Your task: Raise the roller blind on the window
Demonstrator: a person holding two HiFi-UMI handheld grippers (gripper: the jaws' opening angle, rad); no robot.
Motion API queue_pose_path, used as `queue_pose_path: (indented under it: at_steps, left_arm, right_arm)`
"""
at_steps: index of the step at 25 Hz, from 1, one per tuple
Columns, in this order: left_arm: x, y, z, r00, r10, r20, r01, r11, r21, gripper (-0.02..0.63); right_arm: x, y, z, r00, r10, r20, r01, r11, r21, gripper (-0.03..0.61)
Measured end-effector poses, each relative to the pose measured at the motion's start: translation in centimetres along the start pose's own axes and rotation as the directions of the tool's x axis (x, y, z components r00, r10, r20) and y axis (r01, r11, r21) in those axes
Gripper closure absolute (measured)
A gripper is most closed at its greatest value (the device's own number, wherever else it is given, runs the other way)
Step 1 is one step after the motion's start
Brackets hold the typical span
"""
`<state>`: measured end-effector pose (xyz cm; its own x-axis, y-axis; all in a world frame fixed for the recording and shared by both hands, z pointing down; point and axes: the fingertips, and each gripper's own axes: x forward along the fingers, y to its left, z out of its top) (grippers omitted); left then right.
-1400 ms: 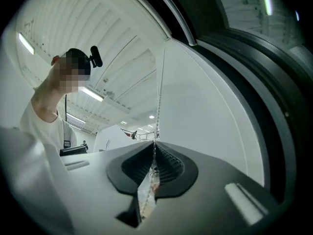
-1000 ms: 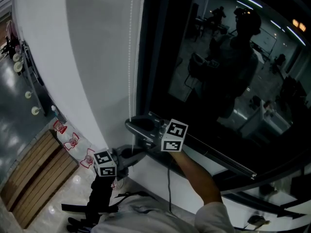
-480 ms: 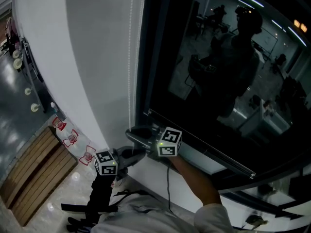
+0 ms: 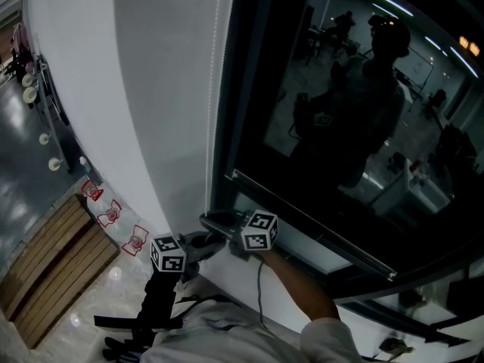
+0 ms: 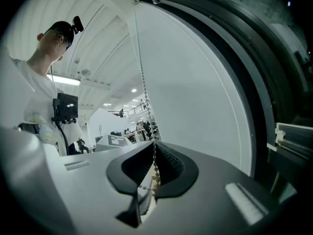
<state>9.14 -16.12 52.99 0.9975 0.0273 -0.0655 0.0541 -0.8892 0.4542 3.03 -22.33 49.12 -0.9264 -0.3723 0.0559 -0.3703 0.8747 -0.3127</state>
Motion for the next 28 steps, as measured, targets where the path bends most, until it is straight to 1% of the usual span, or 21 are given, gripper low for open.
queue_pose_path:
  at_steps: [3, 5, 6, 9, 13, 15, 17, 19, 21, 25, 28]
  left_arm:
    - [0.1, -0.1, 0.7, 1.000, -0.011, 0.013, 0.011, 1.000, 0.021, 0.615]
    - [0.1, -0.2, 1.3, 1.000, -0.018, 0.026, 0.017, 0.999, 0.035, 0.615]
    - [0.0, -0.2, 1.5, 0.999, -0.018, 0.032, 0.017, 0.999, 0.038, 0.615]
    - [0.0, -0.4, 1.7, 0.999, -0.021, 0.043, 0.019, 0.999, 0.039, 0.615]
    - [0.2, -0.7, 1.7, 0.998, -0.033, 0.044, 0.030, 0.998, 0.046, 0.615]
    - [0.3, -0.8, 1.7, 0.998, -0.036, 0.043, 0.034, 0.998, 0.046, 0.615]
    - [0.2, -1.0, 1.7, 0.998, -0.038, 0.042, 0.036, 0.998, 0.049, 0.615]
    - [0.2, -1.0, 1.9, 0.998, -0.040, 0.042, 0.038, 0.998, 0.057, 0.615]
    - [0.1, -1.1, 2.1, 0.998, -0.041, 0.045, 0.038, 0.997, 0.065, 0.615]
    - [0.0, -1.1, 2.3, 0.998, -0.041, 0.043, 0.038, 0.997, 0.070, 0.615]
    - [-0.1, -1.2, 2.1, 0.999, -0.040, 0.037, 0.037, 0.997, 0.071, 0.615]
  right_arm:
    - [-0.6, 0.7, 0.9, 1.000, 0.022, 0.020, -0.022, 1.000, -0.004, 0.558]
    - [-0.8, 1.2, 1.7, 0.999, 0.053, 0.012, -0.052, 0.998, -0.028, 0.456]
    - [-0.9, 1.6, 2.4, 0.997, 0.069, 0.020, -0.068, 0.997, -0.034, 0.439]
    - [-1.0, 2.5, 5.9, 0.993, 0.091, 0.072, -0.087, 0.994, -0.060, 0.409]
    - [-0.6, 2.0, 10.6, 0.992, 0.082, 0.097, -0.067, 0.986, -0.152, 0.368]
    - [-0.7, 2.1, 13.6, 0.988, 0.091, 0.129, -0.065, 0.979, -0.195, 0.363]
    - [-1.0, 2.7, 17.2, 0.977, 0.117, 0.178, -0.074, 0.969, -0.234, 0.362]
    - [-1.2, 3.7, 21.1, 0.965, 0.151, 0.214, -0.086, 0.954, -0.287, 0.362]
    - [-1.2, 5.0, 24.8, 0.953, 0.189, 0.235, -0.099, 0.932, -0.348, 0.364]
    - [-1.4, 8.3, 31.4, 0.925, 0.272, 0.266, -0.125, 0.877, -0.463, 0.364]
    - [-1.9, 10.4, 35.5, 0.905, 0.315, 0.287, -0.123, 0.837, -0.533, 0.367]
